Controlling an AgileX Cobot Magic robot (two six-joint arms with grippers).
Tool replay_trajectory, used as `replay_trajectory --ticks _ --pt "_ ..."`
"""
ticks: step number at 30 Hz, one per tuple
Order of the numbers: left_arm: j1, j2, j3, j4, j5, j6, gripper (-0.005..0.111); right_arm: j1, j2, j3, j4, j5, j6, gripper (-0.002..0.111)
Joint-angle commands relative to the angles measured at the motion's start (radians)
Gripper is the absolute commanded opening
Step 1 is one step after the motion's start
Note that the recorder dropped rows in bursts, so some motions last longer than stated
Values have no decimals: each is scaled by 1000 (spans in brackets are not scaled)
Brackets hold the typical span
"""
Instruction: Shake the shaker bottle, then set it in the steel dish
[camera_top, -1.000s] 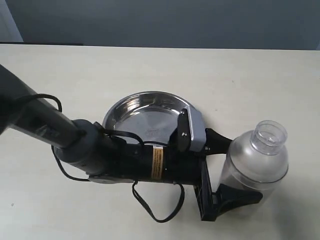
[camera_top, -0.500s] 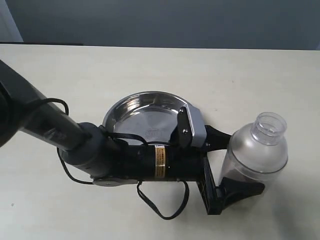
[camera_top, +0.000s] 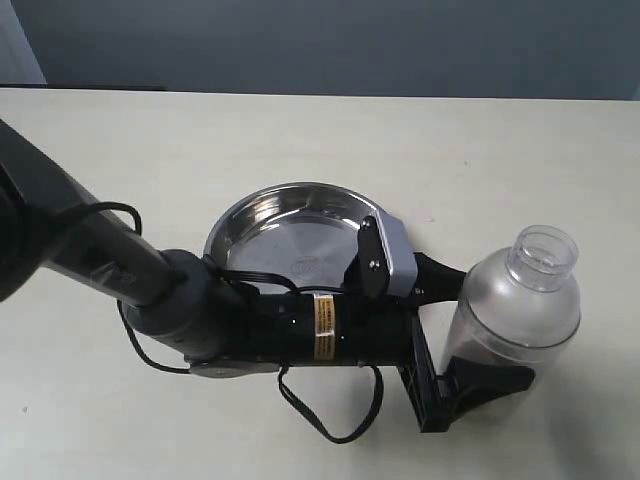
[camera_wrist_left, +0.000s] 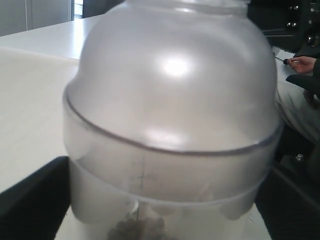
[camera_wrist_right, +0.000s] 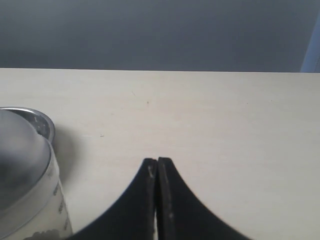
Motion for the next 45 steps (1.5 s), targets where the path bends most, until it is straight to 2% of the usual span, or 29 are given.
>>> replay_trajectory --ticks 1,12,15,17,22,35,45 --pt "-6 5 -2 22 6 -13 89 4 -4 1 -1 -8 0 -1" --pt "-3 5 -2 52 6 14 89 4 -4 1 -1 -8 0 -1" --pt "-3 5 -2 77 6 14 96 4 -4 1 -1 -8 0 -1" --pt "-3 5 -2 81 6 14 105 4 -4 1 -1 -8 0 -1" --pt "-3 5 -2 98 6 14 105 4 -4 1 -1 -8 0 -1" --pt "-3 5 -4 5 6 34 105 4 -4 1 -1 -8 0 -1" --pt "-5 5 -77 75 6 34 105 4 -4 1 -1 -8 0 -1"
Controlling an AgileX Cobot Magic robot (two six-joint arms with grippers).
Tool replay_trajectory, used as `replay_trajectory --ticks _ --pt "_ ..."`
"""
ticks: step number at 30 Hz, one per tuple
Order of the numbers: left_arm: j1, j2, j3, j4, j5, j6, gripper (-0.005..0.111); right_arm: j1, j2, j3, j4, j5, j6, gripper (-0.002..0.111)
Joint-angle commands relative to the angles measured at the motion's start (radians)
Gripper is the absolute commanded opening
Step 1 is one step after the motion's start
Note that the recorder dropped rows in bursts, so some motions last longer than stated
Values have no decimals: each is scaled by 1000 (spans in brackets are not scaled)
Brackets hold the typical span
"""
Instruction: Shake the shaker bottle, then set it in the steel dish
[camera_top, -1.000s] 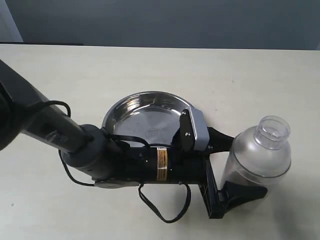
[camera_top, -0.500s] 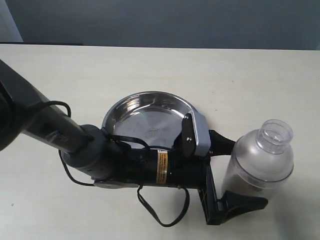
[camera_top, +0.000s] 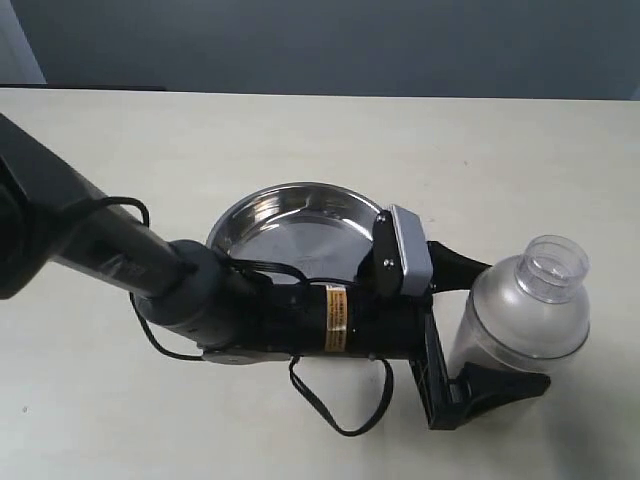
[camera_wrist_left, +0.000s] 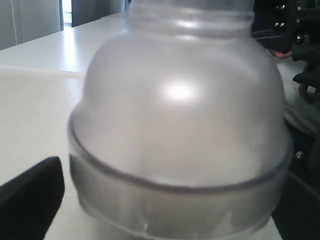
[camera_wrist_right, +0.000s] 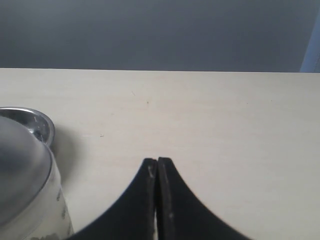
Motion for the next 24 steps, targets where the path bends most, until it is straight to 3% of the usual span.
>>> replay_trajectory --ticks 1,24 --pt "-5 6 -21 21 -8 1 105 4 -4 1 -1 -8 0 -1" --pt "-66 87 -115 -32 -8 -3 105 4 -4 1 -1 -8 0 -1"
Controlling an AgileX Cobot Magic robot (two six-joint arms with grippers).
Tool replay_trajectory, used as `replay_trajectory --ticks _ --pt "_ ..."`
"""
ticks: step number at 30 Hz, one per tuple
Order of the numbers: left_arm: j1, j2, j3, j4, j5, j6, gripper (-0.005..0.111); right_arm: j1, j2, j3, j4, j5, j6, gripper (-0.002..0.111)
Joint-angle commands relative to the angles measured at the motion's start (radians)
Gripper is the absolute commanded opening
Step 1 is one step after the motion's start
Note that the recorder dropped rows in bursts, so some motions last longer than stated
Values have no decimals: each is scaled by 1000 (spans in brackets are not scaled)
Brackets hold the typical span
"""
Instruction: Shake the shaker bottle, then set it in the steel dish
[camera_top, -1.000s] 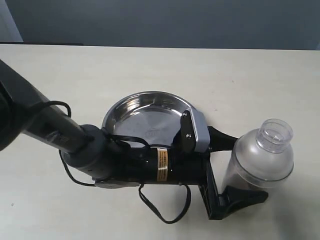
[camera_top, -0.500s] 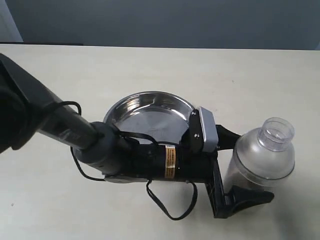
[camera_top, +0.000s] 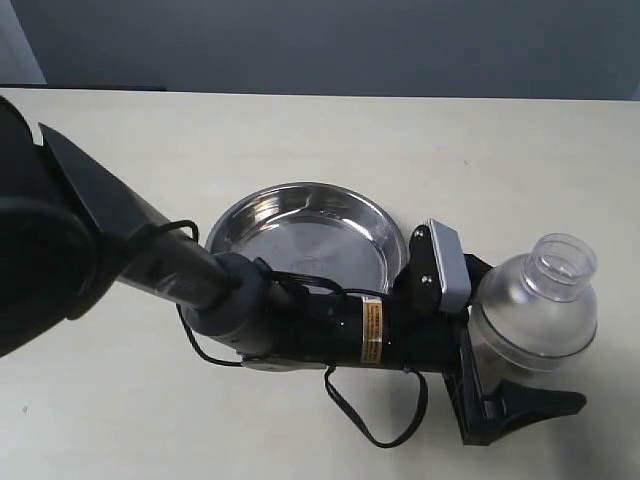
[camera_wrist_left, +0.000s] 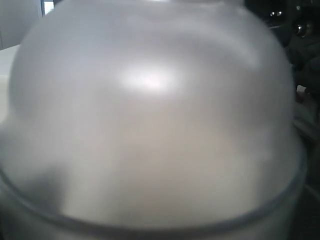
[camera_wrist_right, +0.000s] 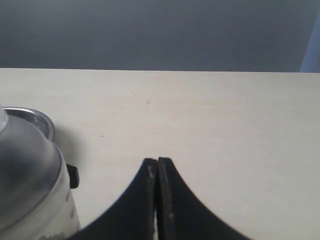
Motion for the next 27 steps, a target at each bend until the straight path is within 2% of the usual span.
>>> replay_trajectory --ticks 1,3,5,13,16,17,27 --pt "-10 2 -5 -23 -11 -3 105 4 -4 1 -1 -8 -2 -1" --pt "-10 2 -5 -30 -11 -3 104 4 -4 1 -1 -8 -2 -1" --pt "-10 2 -5 -30 -11 -3 97 4 -4 1 -1 -8 -2 -1" --pt "-10 2 -5 -12 -11 -3 28 4 -4 1 -1 -8 -2 -1" --pt "-10 2 -5 -3 -11 -5 4 4 -4 1 -1 -8 -2 -1" --pt "-10 2 -5 4 -11 -5 0 4 -4 1 -1 -8 -2 -1" --pt "-9 2 -5 -17 -11 -33 0 4 -4 1 -1 -8 -2 -1"
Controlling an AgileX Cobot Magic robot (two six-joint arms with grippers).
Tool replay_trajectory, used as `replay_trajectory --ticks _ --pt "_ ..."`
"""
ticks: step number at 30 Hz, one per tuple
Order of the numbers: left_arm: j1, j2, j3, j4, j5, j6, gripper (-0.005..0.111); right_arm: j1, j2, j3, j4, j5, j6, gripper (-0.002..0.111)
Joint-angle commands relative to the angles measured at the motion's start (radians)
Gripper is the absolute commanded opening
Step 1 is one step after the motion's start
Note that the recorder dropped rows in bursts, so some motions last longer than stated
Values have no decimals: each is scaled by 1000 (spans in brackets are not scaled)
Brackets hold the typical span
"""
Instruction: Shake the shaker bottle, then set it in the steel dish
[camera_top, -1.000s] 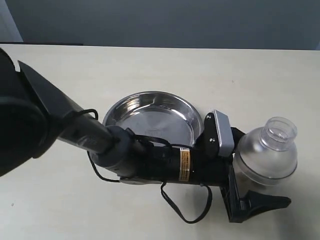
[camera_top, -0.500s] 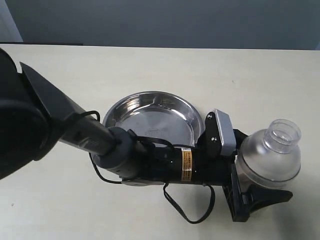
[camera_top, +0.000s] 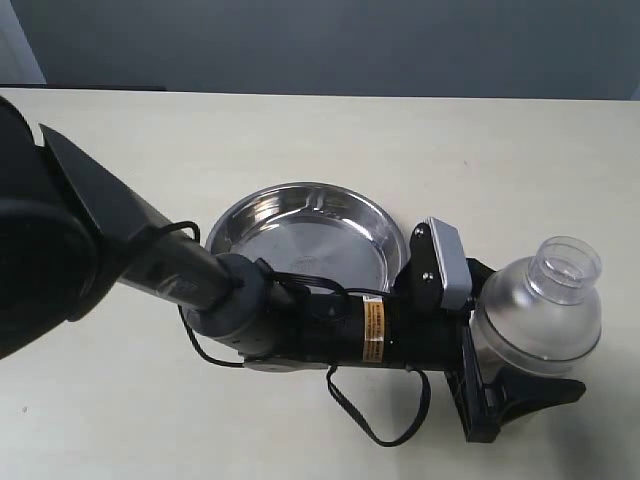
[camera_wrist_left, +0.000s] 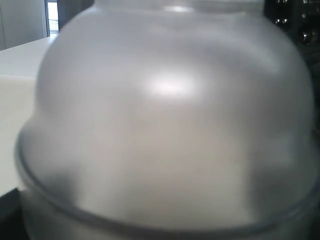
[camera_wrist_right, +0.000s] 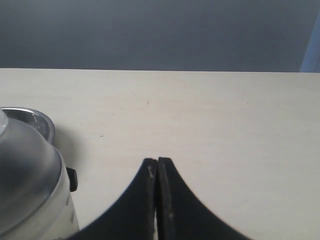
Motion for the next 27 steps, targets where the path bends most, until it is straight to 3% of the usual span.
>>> replay_trajectory --ticks 1,27 --pt "-6 2 -3 -1 -11 -16 0 4 -4 1 -1 -8 -2 -1" --pt "-6 2 -3 -12 -11 -40 0 4 -4 1 -1 -8 -2 -1"
